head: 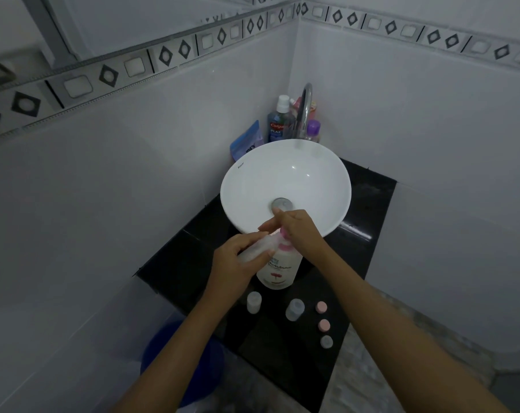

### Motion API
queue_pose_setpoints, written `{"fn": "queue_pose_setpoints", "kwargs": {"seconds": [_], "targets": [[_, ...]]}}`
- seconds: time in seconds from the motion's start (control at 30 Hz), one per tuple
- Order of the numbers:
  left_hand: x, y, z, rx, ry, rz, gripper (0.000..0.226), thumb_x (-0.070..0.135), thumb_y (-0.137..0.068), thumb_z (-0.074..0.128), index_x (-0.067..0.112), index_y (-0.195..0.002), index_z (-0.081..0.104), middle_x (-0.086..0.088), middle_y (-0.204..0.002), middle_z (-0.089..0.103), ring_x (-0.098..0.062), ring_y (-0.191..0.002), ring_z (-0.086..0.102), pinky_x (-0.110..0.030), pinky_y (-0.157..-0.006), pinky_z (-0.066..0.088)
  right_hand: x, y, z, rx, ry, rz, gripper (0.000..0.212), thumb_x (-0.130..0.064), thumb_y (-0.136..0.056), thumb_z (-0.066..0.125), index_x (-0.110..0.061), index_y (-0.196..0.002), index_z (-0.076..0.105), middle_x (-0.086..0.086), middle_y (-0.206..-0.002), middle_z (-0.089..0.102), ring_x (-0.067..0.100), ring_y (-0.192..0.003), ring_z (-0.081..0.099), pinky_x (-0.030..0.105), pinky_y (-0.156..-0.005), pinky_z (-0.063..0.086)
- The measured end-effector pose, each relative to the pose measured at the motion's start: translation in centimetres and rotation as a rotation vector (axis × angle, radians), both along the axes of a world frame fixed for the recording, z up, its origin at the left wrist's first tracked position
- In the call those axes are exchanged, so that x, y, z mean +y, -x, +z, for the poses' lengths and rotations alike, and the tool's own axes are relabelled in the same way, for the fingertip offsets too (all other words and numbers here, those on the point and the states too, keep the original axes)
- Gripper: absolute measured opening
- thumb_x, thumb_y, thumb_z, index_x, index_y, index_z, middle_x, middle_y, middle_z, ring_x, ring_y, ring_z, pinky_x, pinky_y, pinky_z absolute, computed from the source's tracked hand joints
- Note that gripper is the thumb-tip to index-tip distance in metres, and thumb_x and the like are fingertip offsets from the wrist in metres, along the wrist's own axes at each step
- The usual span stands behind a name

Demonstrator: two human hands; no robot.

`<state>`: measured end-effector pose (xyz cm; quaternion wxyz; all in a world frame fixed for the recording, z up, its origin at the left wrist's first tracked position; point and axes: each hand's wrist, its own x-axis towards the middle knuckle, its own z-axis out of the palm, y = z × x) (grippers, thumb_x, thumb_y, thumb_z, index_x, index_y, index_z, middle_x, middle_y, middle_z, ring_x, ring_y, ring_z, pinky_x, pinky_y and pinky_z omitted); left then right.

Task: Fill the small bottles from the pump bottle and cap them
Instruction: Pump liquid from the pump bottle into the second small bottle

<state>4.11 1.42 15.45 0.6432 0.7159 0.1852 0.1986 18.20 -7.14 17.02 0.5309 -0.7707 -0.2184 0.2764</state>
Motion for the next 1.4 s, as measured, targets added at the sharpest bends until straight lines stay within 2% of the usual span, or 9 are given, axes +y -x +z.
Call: {"fn": "queue_pose_setpoints", "kwargs": {"seconds": [0.1, 0.23, 0.33, 0.67, 0.87, 1.03, 1.1, 1.23, 1.4], "targets": [[0.1, 0.1, -0.5, 0.042, 0.018, 0.000, 0.027, 0.020, -0.079, 0.076, 0.027, -0.104, 0.068, 0.003, -0.102, 0.070, -0.004, -0.097, 0.065, -0.014, -0.075, 0.053, 0.0, 0.4, -0.5, 0.027, 0.007, 0.006, 0.044, -0.025, -0.099, 0.041, 0.001, -0.084, 0.074, -0.013, -0.059, 0.067, 0.002, -0.065, 0.059, 0.005, -0.052, 0.044], [0.0, 0.2, -0.4, 0.031, 0.007, -0.011, 0.028, 0.020, -0.080, 0.075, 0.025, -0.106, 0.069, 0.003, -0.104, 0.070, -0.003, -0.098, 0.065, -0.013, -0.075, 0.052, -0.2, 0.3, -0.1, -0.019, 0.020, 0.020, 0.044, -0.026, -0.099, 0.041, -0.001, -0.086, 0.074, -0.003, -0.070, 0.068, 0.011, -0.073, 0.060, 0.010, -0.061, 0.046], [0.2, 0.1, 0.1, 0.002, -0.017, -0.008, 0.030, 0.022, -0.080, 0.074, 0.022, -0.109, 0.069, 0.005, -0.104, 0.070, -0.002, -0.099, 0.064, -0.013, -0.077, 0.052, -0.2, -0.1, 0.7, -0.051, 0.021, 0.041, 0.043, -0.030, -0.098, 0.042, -0.006, -0.086, 0.076, -0.006, -0.072, 0.069, 0.006, -0.076, 0.061, 0.014, -0.070, 0.042], [0.0, -0.1, -0.4, 0.042, -0.003, -0.003, 0.027, 0.018, -0.079, 0.075, 0.033, -0.100, 0.067, 0.002, -0.102, 0.069, -0.005, -0.098, 0.065, -0.014, -0.076, 0.053, -0.1, 0.4, -0.8, 0.031, -0.028, 0.007, 0.045, -0.026, -0.099, 0.040, -0.001, -0.084, 0.074, -0.002, -0.071, 0.068, 0.011, -0.074, 0.060, 0.019, -0.064, 0.047], [0.3, -0.1, 0.1, 0.000, -0.013, 0.001, 0.032, 0.018, -0.079, 0.075, 0.018, -0.110, 0.070, 0.002, -0.106, 0.070, -0.004, -0.100, 0.065, -0.013, -0.077, 0.052, -0.3, -0.4, 0.1, 0.001, -0.043, 0.067, 0.043, -0.029, -0.098, 0.043, -0.006, -0.084, 0.076, -0.006, -0.073, 0.072, 0.001, -0.072, 0.064, 0.004, -0.067, 0.044], [0.4, -0.3, 0.1, -0.010, -0.010, 0.005, 0.031, 0.017, -0.079, 0.075, 0.018, -0.110, 0.070, 0.003, -0.106, 0.070, -0.004, -0.100, 0.065, -0.018, -0.081, 0.053, 0.0, -0.3, -0.1, -0.027, -0.061, -0.012, 0.044, -0.027, -0.099, 0.042, -0.009, -0.076, 0.076, -0.011, -0.065, 0.069, -0.006, -0.064, 0.062, -0.001, -0.060, 0.040], [0.3, -0.4, -0.1, -0.001, 0.004, 0.011, 0.030, 0.019, -0.078, 0.076, 0.022, -0.107, 0.070, 0.004, -0.104, 0.071, -0.003, -0.099, 0.065, -0.016, -0.079, 0.053, 0.1, -0.1, -0.4, -0.014, -0.055, -0.019, 0.044, -0.026, -0.099, 0.042, -0.006, -0.078, 0.076, -0.009, -0.065, 0.069, -0.006, -0.064, 0.062, 0.003, -0.064, 0.043], [0.2, -0.3, -0.6, 0.040, 0.017, 0.003, 0.029, 0.019, -0.079, 0.076, 0.024, -0.107, 0.069, 0.003, -0.103, 0.070, -0.002, -0.098, 0.065, -0.013, -0.076, 0.052, 0.0, 0.4, -1.1, 0.010, -0.054, -0.015, 0.045, -0.024, -0.099, 0.041, 0.001, -0.081, 0.074, 0.007, -0.074, 0.070, 0.019, -0.080, 0.064, 0.031, -0.083, 0.049], [0.4, -0.2, -0.2, 0.013, 0.011, -0.007, 0.031, 0.018, -0.079, 0.076, 0.022, -0.109, 0.069, 0.004, -0.106, 0.070, -0.003, -0.100, 0.065, -0.014, -0.078, 0.052, -0.1, -0.2, -0.4, -0.063, -0.028, 0.019, 0.042, -0.027, -0.098, 0.044, -0.008, -0.078, 0.076, 0.012, -0.079, 0.073, 0.026, -0.086, 0.066, 0.030, -0.086, 0.050]]}}
